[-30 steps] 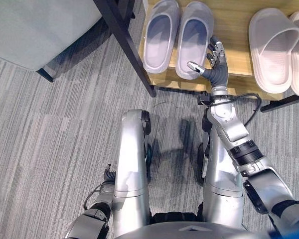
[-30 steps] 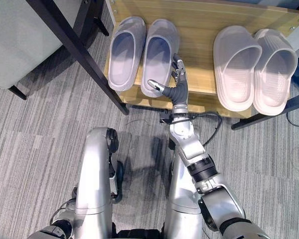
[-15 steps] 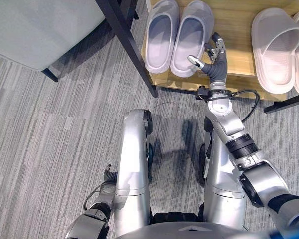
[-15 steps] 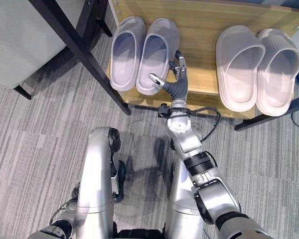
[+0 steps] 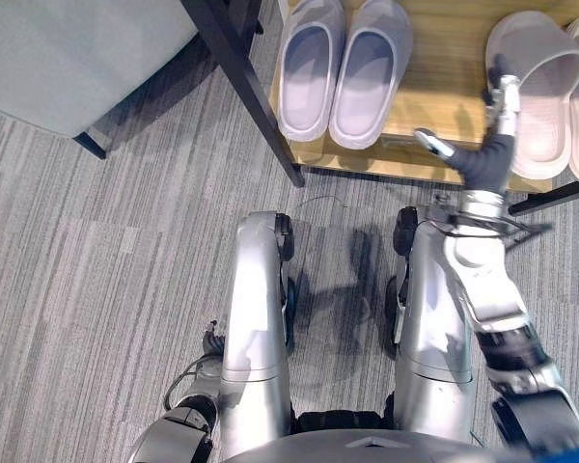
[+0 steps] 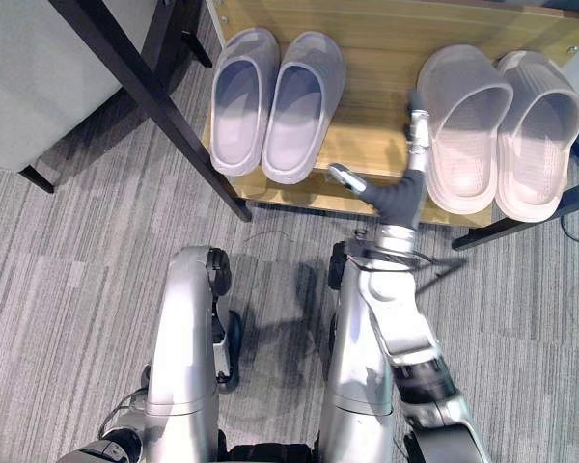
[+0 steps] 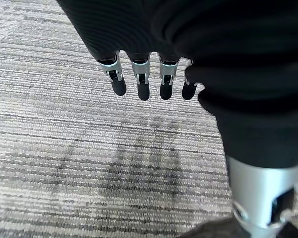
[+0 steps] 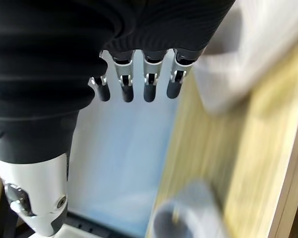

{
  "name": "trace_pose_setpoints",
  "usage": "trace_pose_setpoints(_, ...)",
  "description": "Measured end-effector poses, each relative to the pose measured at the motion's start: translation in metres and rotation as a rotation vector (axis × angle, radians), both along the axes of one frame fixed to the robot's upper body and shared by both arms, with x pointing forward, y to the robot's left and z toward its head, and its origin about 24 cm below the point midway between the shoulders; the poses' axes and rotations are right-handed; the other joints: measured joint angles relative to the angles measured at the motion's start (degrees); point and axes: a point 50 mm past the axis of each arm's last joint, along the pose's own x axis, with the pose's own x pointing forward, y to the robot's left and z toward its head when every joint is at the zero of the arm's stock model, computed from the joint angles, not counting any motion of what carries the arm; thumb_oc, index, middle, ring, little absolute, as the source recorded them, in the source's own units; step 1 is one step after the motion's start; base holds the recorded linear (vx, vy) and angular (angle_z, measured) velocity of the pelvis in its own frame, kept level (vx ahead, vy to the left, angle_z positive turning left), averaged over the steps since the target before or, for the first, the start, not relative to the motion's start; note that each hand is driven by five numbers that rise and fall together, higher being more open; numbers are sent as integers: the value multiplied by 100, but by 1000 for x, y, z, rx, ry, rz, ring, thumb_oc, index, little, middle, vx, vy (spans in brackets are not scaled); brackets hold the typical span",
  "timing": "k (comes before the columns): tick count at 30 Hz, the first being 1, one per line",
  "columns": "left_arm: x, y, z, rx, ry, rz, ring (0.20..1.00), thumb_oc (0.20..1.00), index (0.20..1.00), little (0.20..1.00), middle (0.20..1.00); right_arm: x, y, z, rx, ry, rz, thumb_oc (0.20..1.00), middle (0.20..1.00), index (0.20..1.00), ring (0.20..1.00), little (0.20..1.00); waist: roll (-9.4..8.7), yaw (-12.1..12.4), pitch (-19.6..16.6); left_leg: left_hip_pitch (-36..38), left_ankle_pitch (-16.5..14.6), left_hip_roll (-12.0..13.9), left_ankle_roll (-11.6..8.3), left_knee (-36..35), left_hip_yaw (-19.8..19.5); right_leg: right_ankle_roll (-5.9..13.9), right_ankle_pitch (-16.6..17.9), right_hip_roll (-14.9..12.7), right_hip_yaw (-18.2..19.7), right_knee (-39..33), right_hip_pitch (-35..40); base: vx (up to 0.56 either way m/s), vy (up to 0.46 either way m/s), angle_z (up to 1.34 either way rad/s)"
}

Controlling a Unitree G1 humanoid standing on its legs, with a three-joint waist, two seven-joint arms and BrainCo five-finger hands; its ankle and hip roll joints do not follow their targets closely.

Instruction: Arrange the slippers neatly on the shoe rack.

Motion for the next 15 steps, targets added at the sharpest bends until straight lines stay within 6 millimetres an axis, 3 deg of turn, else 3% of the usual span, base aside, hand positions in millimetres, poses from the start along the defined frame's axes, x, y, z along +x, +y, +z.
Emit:
trace_pose_setpoints(5, -2, 4, 3, 15, -38, -21, 1000, 1000, 1000, 1000, 1000, -32, -67, -16, -157, 55, -333, 1000, 1000, 1000, 1000, 1000, -82, -148, -2, -25, -7, 37, -10, 6, -15, 1, 0, 44, -12, -4, -59, 8, 3, -5)
trace_pose_setpoints(7, 0, 7, 6, 13, -64, -5, 1000, 1000, 1000, 1000, 1000, -42, -93, -30, -135, 110, -462, 1000, 1000, 1000, 1000, 1000, -107, -275, -2, -88, -13, 44, -12, 21, -35, 0, 0, 43, -30, -7, -105, 3, 3, -2)
trace_pose_setpoints(12, 21, 11, 19, 22, -139, -13, 1000, 1000, 1000, 1000, 1000, -48, -84, -73, 32, 262, -394, 1000, 1000, 1000, 1000, 1000, -144, -401, 2, -119, -26, 55, -19, 48, -50, 3, 1, 74, -39, -5, -151, 2, 5, -2)
trace_pose_setpoints(13, 31, 13, 26, 31, -166, -20, 1000, 1000, 1000, 1000, 1000, -58, -81, -95, 112, 340, -379, 1000, 1000, 1000, 1000, 1000, -147, -443, 4, -125, -36, 67, -15, 61, -47, 7, 3, 108, -33, -3, -163, 3, 22, -3)
trace_pose_setpoints(15, 31, 15, 27, 37, -169, -18, 1000, 1000, 1000, 1000, 1000, -71, -89, -119, 102, 454, -418, 1000, 1000, 1000, 1000, 1000, -145, -468, 2, -132, -39, 68, -6, 68, -45, 14, 6, 94, -30, -3, -160, -5, 33, -2)
